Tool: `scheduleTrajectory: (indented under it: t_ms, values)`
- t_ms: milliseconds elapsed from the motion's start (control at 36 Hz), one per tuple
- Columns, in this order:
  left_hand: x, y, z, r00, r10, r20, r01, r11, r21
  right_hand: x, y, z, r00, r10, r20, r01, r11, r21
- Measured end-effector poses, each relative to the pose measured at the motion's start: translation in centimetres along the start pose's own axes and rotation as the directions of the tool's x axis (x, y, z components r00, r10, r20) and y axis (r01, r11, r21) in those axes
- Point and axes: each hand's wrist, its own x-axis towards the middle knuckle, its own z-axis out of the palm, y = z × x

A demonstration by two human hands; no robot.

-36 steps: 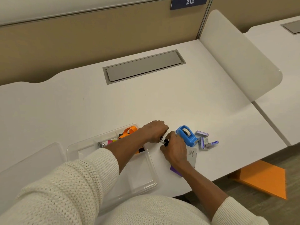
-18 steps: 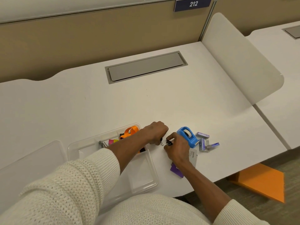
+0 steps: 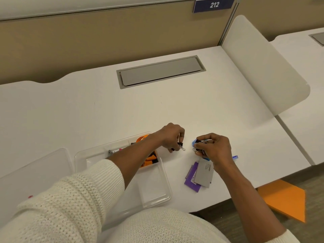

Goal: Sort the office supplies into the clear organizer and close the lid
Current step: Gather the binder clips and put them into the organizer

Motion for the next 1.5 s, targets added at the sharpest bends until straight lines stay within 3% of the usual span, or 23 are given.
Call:
scheduleTrajectory:
  t_ms: [167,333,528,722,889,972,1167,1278,1361,1500]
  values:
    - [-3.8,0.2,-2.4,0.989,0.046,-0.137,-0.073,0.978,-0.196,-0.6,-0.7,0.4,0.998,0.006,0.058,-0.010,0.998,0.062]
    - [-11.6,-1.5,-5.7,0.933,-0.060,-0.355,-0.070,0.938,-0.340,-1.9,-2.2,2.2,0.984,-0.067,0.163,0.057,0.996,0.068]
    - [-21.2,-7.1,-6.7,0.800,-0.289,-0.525,0.050,0.905,-0.422,-4.9,-3.7,7.6,0.923,-0.141,0.358,0.162,0.986,-0.028]
    - [-27.3,-13.6,-4.3,0.688,-0.459,-0.562,0.244,0.876,-0.416,-9.2,-3.3,16.4,0.825,-0.119,0.552,0.231,0.963,-0.137]
    - [-27.6,-16.8,-1.4,0.731,-0.456,-0.509,0.327,0.887,-0.326,-12.0,-2.0,23.8,0.796,-0.107,0.596,0.327,0.904,-0.275]
    - [-26.7,-17.7,-0.2,0.761,-0.408,-0.504,0.398,0.908,-0.134,-12.5,-1.4,26.1,0.820,-0.099,0.563,0.332,0.884,-0.328]
    - [-25.3,-18.9,2.1,0.818,-0.298,-0.491,0.399,0.910,0.113,-12.2,0.2,28.3,0.854,-0.172,0.491,0.400,0.820,-0.409]
    - [-26.0,-19.1,2.4,0.815,-0.272,-0.511,0.374,0.921,0.106,-12.0,0.9,28.7,0.848,-0.224,0.481,0.469,0.741,-0.481]
    - [-27.2,-19.0,2.9,0.740,-0.276,-0.613,0.363,0.931,0.020,-11.9,1.2,29.0,0.835,-0.260,0.484,0.506,0.708,-0.493]
    - [-29.2,-19.6,5.3,0.542,-0.411,-0.733,0.441,0.882,-0.169,-12.3,1.0,30.0,0.772,-0.318,0.550,0.609,0.616,-0.500]
